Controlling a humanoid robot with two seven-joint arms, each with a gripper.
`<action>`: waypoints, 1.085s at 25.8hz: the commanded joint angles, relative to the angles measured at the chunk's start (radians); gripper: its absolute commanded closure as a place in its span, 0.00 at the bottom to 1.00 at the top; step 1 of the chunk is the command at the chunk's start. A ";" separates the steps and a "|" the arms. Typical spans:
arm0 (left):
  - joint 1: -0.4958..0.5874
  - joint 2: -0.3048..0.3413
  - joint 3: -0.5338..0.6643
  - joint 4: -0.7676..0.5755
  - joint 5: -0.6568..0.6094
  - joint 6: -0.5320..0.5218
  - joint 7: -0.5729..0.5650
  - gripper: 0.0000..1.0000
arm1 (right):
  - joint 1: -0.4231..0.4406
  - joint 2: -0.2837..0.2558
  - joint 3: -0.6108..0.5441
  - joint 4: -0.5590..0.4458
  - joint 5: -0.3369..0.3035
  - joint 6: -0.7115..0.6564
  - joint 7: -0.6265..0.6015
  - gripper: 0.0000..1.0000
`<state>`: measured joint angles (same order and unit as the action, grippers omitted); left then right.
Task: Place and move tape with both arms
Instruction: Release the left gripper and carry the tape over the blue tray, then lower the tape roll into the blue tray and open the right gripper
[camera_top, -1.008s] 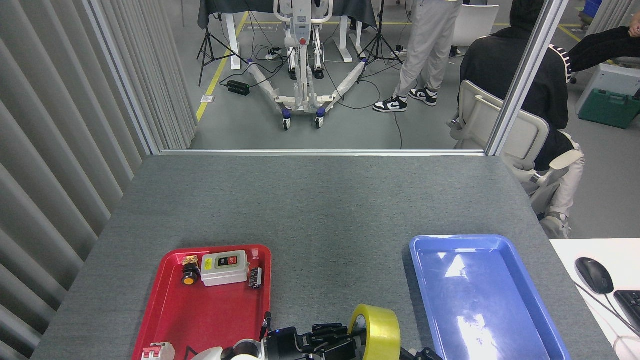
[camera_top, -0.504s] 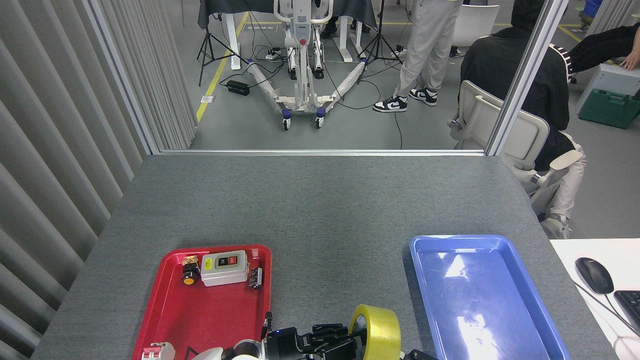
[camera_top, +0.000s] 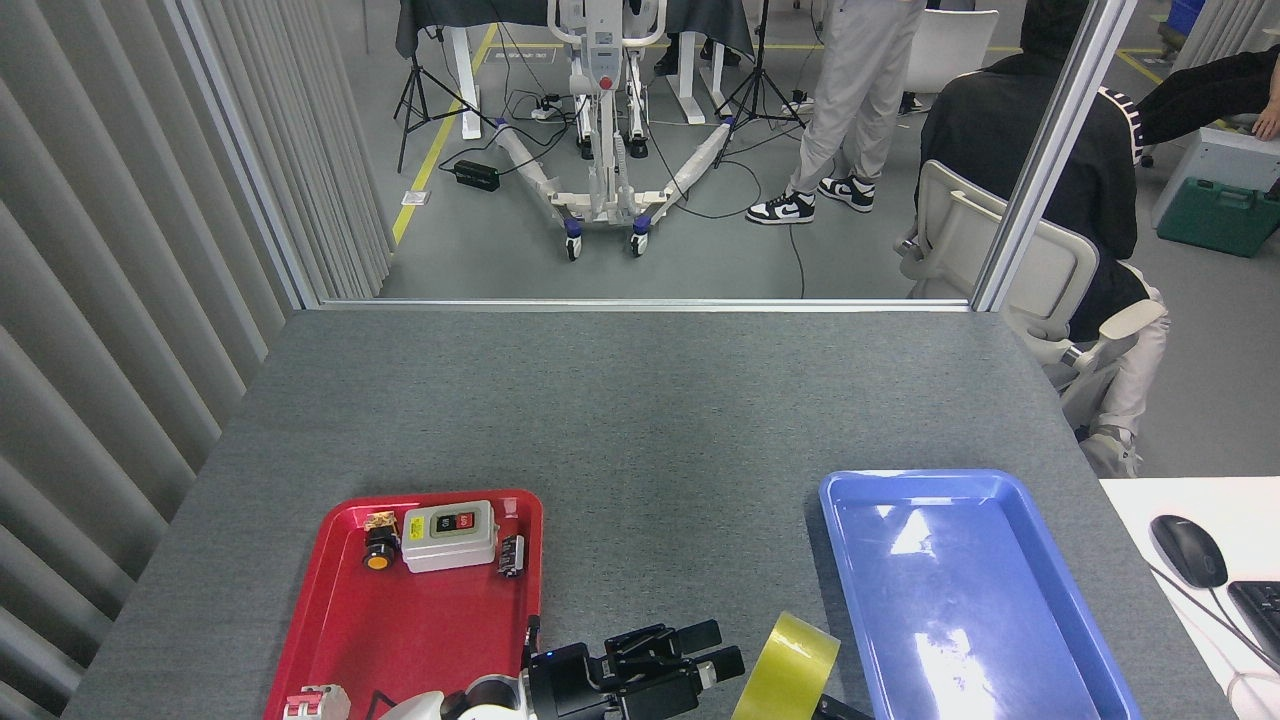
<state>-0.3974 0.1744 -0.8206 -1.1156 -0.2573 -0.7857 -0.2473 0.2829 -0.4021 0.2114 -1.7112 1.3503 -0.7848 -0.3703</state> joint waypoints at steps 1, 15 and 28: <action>-0.001 0.010 0.058 -0.003 0.004 0.014 0.005 0.02 | 0.006 -0.004 -0.006 -0.002 0.000 -0.001 -0.004 1.00; 0.264 0.142 0.391 -0.349 -0.230 0.579 0.211 0.01 | -0.017 -0.037 -0.259 0.016 -0.132 0.283 0.343 1.00; 0.508 0.180 0.646 -0.555 -0.668 0.764 0.229 0.01 | -0.310 -0.191 -0.155 0.191 -0.313 0.733 0.915 1.00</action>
<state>0.0684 0.3651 -0.2244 -1.6399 -0.8989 -0.0110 -0.0162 0.0457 -0.5604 0.0019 -1.5745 1.0927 -0.1237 0.4549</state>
